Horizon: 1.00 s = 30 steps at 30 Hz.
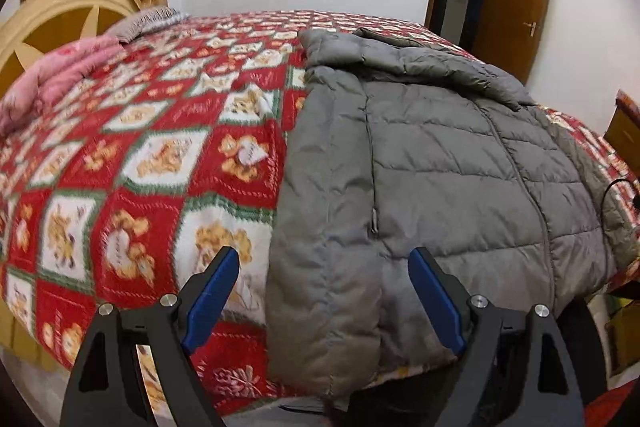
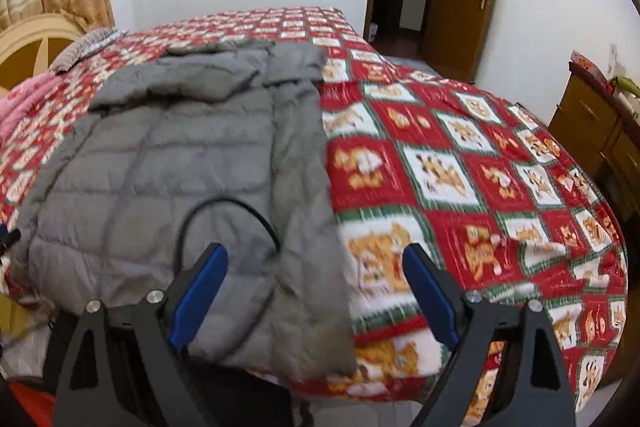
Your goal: Fold large clothes
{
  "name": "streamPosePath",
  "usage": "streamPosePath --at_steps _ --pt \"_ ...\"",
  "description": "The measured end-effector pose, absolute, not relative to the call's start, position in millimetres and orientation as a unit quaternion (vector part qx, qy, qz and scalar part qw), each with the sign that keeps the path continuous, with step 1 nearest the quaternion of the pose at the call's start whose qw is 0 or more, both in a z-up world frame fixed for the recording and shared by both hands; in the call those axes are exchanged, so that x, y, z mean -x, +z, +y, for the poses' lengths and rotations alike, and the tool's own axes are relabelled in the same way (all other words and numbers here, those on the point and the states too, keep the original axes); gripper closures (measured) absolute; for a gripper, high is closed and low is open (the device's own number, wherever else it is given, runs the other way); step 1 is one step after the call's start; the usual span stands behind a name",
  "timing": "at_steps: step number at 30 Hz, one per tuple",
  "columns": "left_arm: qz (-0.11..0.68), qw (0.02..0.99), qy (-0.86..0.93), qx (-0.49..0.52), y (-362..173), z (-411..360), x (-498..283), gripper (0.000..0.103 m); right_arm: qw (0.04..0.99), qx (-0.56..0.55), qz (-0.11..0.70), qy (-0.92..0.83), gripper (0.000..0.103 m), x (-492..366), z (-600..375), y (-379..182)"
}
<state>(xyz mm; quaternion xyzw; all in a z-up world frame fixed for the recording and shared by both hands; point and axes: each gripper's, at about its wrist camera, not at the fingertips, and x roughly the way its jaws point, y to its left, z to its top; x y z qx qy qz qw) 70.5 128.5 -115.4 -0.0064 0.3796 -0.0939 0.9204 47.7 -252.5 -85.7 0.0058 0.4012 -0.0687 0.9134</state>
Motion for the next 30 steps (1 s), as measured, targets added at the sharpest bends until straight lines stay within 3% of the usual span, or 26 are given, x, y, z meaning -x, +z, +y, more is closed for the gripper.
streamPosePath --at_steps 14,18,23,30 --pt "0.419 0.900 -0.117 0.004 -143.4 125.8 -64.1 0.016 0.886 0.012 0.462 -0.031 0.030 -23.3 -247.0 -123.0" --pt "0.415 0.901 -0.123 0.019 -141.9 130.2 -64.3 0.016 0.898 -0.028 0.439 -0.011 0.030 16.8 -256.1 -87.3" --pt "0.401 0.906 -0.126 0.049 -134.2 139.0 -67.6 0.016 0.934 -0.019 0.353 -0.044 0.030 59.4 -263.9 -13.2" --pt "0.391 0.912 -0.118 0.044 -127.4 147.8 -66.2 0.016 0.982 -0.045 0.162 -0.090 0.027 131.3 -291.0 109.6"
